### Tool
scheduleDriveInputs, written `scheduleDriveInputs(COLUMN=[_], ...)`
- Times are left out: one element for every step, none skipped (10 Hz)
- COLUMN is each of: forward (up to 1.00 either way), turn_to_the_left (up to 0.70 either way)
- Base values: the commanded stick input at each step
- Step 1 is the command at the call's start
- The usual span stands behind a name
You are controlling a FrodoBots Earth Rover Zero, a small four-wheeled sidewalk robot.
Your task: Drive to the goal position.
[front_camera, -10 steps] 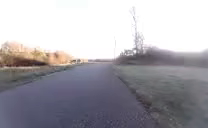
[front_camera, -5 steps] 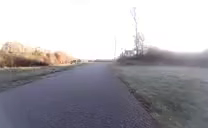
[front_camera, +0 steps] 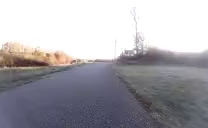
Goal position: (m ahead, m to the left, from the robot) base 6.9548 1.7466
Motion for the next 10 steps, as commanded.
scheduleDriveInputs(forward=[1.00,1.00,1.00,1.00,1.00,1.00,1.00,1.00,1.00,1.00], turn_to_the_left=[0.04,0.04,0.03,0.03,0.03,0.02,0.02,0.02,0.10,0.34])
